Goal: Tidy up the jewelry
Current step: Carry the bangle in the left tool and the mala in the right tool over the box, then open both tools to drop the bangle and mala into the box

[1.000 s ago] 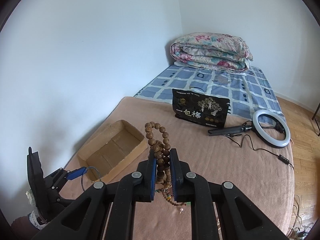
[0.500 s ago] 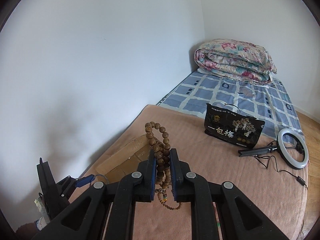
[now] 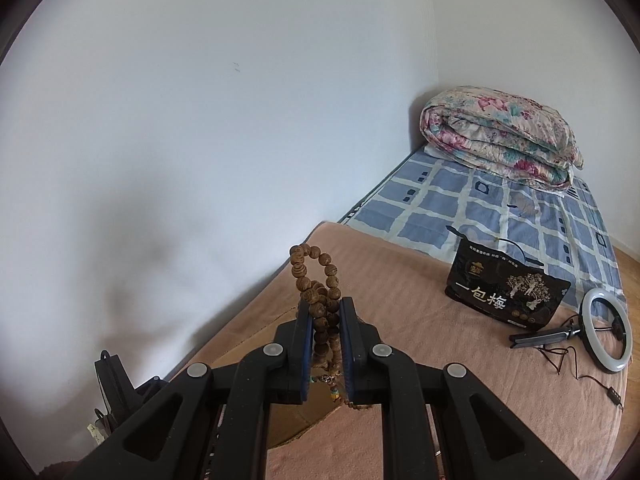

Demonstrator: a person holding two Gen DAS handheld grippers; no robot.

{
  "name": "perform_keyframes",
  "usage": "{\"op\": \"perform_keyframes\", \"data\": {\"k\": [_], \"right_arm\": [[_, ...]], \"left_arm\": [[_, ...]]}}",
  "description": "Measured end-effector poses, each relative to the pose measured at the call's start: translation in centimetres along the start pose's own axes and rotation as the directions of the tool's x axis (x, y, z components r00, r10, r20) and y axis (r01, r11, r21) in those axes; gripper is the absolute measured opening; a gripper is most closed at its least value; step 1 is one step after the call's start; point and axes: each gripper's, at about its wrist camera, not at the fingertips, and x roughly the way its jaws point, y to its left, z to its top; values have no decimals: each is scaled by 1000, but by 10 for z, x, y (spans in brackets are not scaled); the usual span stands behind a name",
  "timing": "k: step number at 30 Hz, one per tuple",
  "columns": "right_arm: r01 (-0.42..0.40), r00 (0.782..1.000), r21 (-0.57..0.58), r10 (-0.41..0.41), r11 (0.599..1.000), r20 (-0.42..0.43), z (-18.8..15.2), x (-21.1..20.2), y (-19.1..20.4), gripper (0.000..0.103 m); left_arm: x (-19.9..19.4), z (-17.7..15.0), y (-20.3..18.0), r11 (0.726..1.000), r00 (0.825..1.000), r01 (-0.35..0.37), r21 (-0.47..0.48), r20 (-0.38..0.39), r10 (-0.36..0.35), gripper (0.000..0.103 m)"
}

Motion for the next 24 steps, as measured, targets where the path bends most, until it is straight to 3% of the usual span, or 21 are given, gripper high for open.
{"op": "perform_keyframes", "data": {"k": [8,24], "right_arm": [[-12,999,-8,12,1000,-32,7,36,9,10],[14,988,2,-13,1000,-153,-23,116,2,11]], "left_arm": [[16,-3,12,1000,1000,-6,-16,-20,6,74],[48,-18,19,1000,997,-10,-25,-78,8,74]]}}
